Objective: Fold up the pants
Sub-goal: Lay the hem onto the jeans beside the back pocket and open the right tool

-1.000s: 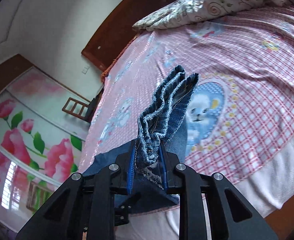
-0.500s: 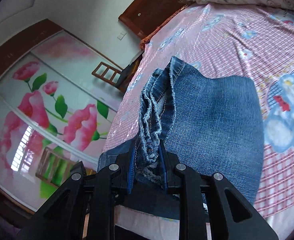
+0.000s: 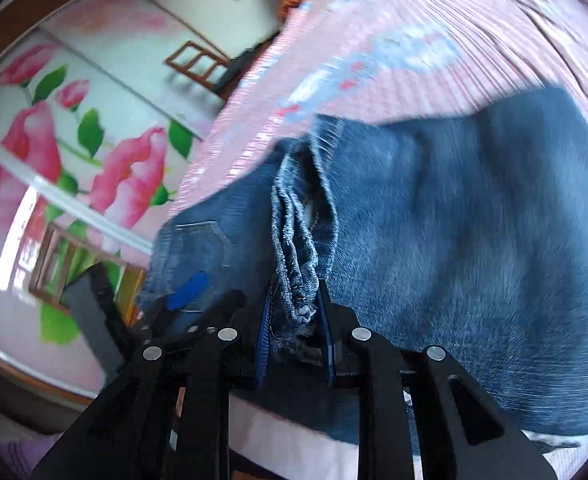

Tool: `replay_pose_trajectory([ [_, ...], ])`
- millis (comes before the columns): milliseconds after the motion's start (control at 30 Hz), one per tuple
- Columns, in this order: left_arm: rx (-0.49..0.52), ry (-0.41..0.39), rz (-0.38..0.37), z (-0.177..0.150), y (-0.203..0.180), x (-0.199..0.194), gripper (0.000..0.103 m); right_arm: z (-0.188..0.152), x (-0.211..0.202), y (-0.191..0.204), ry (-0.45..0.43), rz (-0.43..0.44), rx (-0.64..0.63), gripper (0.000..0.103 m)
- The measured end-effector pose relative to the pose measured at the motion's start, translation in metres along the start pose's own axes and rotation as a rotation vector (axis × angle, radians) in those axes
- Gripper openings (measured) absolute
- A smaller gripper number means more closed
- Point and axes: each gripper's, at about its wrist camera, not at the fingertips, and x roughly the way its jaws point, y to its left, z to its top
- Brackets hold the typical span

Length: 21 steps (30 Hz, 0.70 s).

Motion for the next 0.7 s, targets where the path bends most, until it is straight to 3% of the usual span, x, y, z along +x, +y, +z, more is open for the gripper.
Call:
replay_pose_trajectory([
  [133,-0.072,-0.014,-0.063,0.003,0.01,-0.009,0.101,0.0,0.016,0.029,0.03,-0.062,-0.127,0.02],
  [167,-0.078,-0.01,-0.059,0.003,0.011,-0.01,0.101,-0.006,0.029,0.026,0.065,-0.112,-0.135,0.025],
  [200,-0.077,-0.006,-0.048,0.002,0.012,-0.012,0.101,-0.011,0.042,0.021,0.118,-0.109,-0.126,0.048],
  [233,-0.066,0.0,-0.04,0.001,0.012,-0.013,0.101,-0.016,0.05,0.016,0.154,-0.078,-0.104,0.049],
  [267,-0.049,0.004,-0.032,-0.002,0.013,-0.015,0.101,-0.018,0.043,0.019,0.121,-0.058,-0.116,0.056],
  [300,-0.022,0.004,-0.022,-0.004,0.011,-0.018,0.101,-0.018,0.04,0.023,0.141,-0.044,-0.129,0.06],
  [400,0.006,0.001,-0.021,-0.01,0.013,-0.02,0.101,-0.018,0.01,0.023,0.077,-0.015,-0.123,0.06],
  [500,0.004,-0.025,-0.014,-0.014,0.016,-0.018,0.101,-0.004,-0.021,-0.008,-0.06,0.011,0.037,0.06],
  [600,0.023,-0.039,0.007,-0.016,0.013,-0.016,0.101,0.007,-0.02,-0.024,-0.073,0.038,0.125,0.06],
  [700,0.013,-0.046,-0.001,-0.016,0.014,-0.016,0.101,0.012,-0.003,-0.024,-0.057,0.157,0.18,0.06],
])
